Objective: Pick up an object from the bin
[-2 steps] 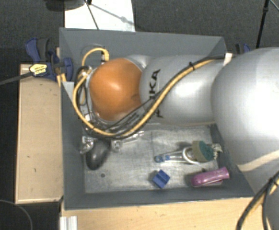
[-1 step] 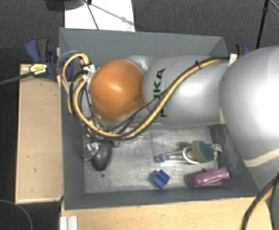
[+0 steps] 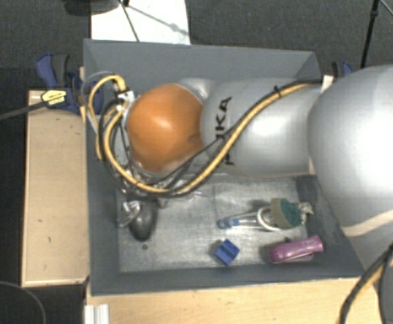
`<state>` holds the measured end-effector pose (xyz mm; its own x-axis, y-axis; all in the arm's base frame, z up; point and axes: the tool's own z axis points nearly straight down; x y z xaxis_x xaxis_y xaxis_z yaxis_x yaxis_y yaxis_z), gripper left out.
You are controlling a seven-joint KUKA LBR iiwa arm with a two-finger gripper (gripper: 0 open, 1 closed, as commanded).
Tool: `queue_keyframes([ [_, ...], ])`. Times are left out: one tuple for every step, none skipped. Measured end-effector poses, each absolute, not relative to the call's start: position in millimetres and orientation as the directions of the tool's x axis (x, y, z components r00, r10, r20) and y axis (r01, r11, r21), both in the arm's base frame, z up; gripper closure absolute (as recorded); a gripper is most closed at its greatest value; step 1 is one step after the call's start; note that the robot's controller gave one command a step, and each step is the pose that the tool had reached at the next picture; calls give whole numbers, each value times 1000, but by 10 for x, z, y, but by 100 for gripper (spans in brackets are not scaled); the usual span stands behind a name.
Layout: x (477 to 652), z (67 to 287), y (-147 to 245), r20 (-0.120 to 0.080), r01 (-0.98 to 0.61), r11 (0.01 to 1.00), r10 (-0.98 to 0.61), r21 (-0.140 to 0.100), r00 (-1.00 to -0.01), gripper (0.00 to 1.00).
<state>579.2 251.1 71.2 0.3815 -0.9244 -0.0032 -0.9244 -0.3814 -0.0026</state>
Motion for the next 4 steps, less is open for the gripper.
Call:
queue_keyframes([
  [5801,1160,2522,-3,-928,-373,-928,-6,373,100],
  [5804,1281,2527,-4,-931,-364,-931,-4,364,100],
  [5809,1523,2535,-3,-935,-355,-935,-6,355,100],
  [5813,1716,2541,-3,-938,-346,-938,-6,346,100],
])
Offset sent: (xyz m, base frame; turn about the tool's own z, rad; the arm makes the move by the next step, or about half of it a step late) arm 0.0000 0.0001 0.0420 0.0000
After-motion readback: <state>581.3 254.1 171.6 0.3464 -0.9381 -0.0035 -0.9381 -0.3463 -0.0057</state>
